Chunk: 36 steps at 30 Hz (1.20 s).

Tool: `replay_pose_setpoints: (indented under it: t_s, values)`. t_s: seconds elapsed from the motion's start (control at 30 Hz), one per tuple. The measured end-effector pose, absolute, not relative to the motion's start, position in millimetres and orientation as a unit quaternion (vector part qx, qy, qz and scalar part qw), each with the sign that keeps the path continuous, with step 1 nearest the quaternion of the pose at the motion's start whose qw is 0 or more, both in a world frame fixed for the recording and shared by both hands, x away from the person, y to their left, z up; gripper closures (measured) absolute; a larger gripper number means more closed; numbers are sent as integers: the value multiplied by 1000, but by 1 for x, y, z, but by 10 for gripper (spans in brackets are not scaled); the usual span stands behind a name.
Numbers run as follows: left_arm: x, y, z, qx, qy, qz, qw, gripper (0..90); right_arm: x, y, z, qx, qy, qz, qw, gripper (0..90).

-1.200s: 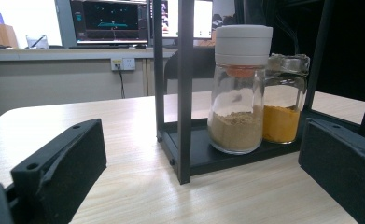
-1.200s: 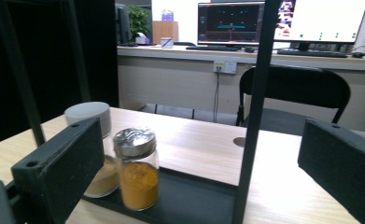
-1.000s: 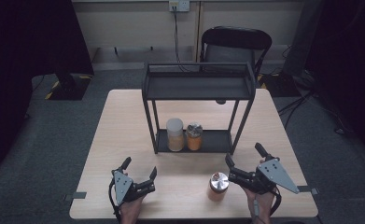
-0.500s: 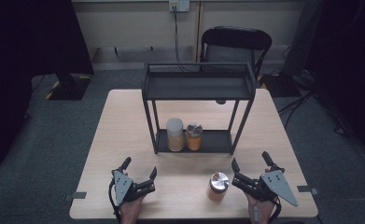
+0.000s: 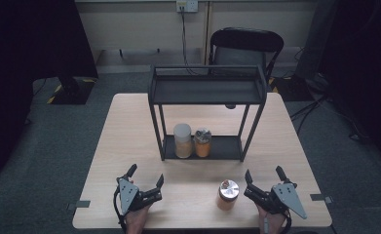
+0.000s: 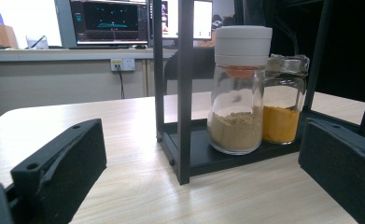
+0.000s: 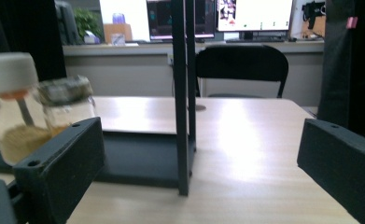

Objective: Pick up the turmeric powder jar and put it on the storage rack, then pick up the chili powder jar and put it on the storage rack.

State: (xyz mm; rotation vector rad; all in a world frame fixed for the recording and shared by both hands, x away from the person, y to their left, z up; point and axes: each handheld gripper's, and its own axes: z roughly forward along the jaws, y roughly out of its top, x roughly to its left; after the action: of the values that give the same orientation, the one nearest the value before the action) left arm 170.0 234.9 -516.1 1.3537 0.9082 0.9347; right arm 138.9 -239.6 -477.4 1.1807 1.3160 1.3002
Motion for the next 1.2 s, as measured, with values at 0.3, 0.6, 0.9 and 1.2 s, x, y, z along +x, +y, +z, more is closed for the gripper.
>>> replay_pose_setpoints:
  t_s: [0.3, 0.6, 0.9, 1.2]
  values:
    - [170, 235, -515, 584, 391, 401, 589, 3, 142, -235, -493, 490, 548, 496, 463, 0]
    - [170, 235, -515, 583, 390, 401, 589, 3, 139, -234, -504, 481, 543, 498, 476, 2]
    - [171, 235, -515, 585, 389, 399, 589, 3, 138, -238, -507, 483, 534, 510, 471, 1]
    - [170, 235, -515, 584, 390, 401, 588, 3, 139, -237, -505, 490, 534, 506, 468, 0]
